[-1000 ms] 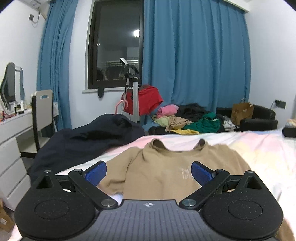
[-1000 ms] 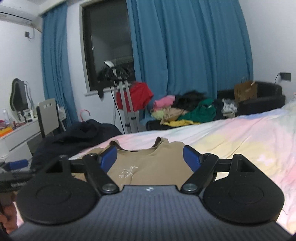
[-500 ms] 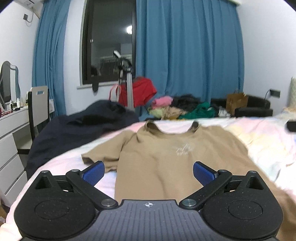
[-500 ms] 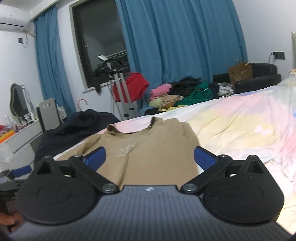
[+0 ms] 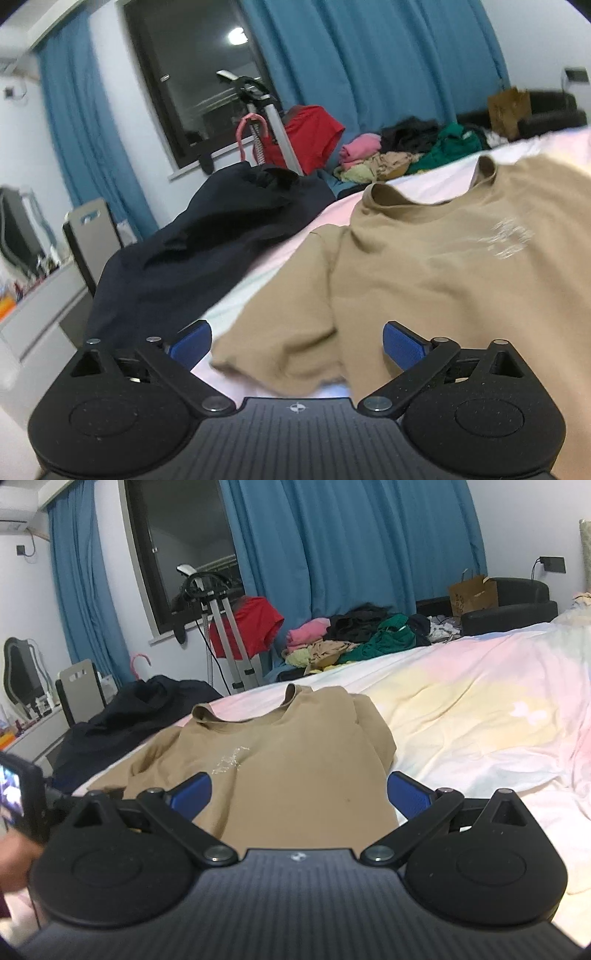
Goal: Fold clothes
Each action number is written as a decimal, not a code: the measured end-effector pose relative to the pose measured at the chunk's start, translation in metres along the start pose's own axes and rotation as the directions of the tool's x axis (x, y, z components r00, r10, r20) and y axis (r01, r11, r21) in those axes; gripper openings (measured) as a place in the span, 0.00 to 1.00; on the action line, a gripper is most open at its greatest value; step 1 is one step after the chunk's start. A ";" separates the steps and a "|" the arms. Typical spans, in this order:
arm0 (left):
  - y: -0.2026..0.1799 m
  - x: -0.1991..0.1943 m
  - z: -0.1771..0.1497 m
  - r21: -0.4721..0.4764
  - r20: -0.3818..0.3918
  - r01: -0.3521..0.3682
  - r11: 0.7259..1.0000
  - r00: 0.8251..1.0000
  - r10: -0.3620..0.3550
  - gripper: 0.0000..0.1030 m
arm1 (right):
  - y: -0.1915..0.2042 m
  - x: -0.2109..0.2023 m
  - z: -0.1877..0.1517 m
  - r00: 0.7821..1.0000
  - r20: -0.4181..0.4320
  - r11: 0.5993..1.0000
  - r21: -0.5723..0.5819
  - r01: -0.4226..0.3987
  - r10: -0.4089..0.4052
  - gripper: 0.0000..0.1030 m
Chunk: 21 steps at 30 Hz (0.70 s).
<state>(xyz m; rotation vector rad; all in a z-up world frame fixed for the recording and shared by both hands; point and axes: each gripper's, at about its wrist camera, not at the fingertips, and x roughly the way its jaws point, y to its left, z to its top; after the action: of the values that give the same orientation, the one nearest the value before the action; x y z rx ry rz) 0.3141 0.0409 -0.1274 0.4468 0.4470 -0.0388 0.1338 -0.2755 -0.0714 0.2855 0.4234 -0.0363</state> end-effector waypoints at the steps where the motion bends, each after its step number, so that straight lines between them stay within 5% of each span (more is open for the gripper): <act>1: 0.004 0.010 0.000 0.003 -0.016 -0.004 1.000 1.000 0.004 0.93 | 0.000 0.006 -0.001 1.000 -0.013 1.000 0.001 0.000 0.000 1.00; 4: 0.022 0.036 0.000 -0.031 -0.053 0.001 1.000 0.999 -0.003 0.80 | 0.000 0.026 -0.005 0.999 -0.051 1.000 0.012 -0.001 0.002 1.00; 7: 0.058 0.045 -0.002 -0.255 -0.030 0.079 0.964 0.996 -0.090 0.77 | -0.002 0.041 -0.007 0.997 -0.082 1.000 0.028 0.001 0.001 1.00; 10: 0.102 0.052 -0.009 -0.520 0.006 0.113 0.847 0.992 -0.128 0.81 | -0.004 0.052 -0.008 0.995 -0.099 0.999 0.043 0.003 0.002 1.00; 13: 0.137 0.074 -0.024 -0.690 -0.074 0.047 0.722 0.988 -0.135 0.82 | -0.004 0.060 -0.010 0.993 -0.118 0.999 0.052 0.001 0.005 1.00; 16: 0.157 0.096 -0.040 -0.813 -0.153 -0.002 0.583 0.966 -0.210 0.77 | -0.002 0.064 -0.013 0.991 -0.135 0.999 0.047 -0.003 0.009 1.00; 18: 0.163 0.099 -0.041 -0.833 -0.135 0.014 0.553 0.964 -0.228 0.69 | -0.001 0.064 -0.014 0.990 -0.140 0.999 0.041 -0.003 0.009 1.00; 21: 0.157 0.109 -0.037 -0.837 -0.172 0.032 0.547 0.932 -0.318 0.54 | -0.002 0.062 -0.014 0.989 -0.147 0.999 0.038 0.000 0.005 1.00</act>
<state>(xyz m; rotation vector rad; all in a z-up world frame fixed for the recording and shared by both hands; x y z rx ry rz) 0.4177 0.2049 -0.1395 -0.5629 0.7634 0.0485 0.1849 -0.2720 -0.1098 0.3276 0.5691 -0.0212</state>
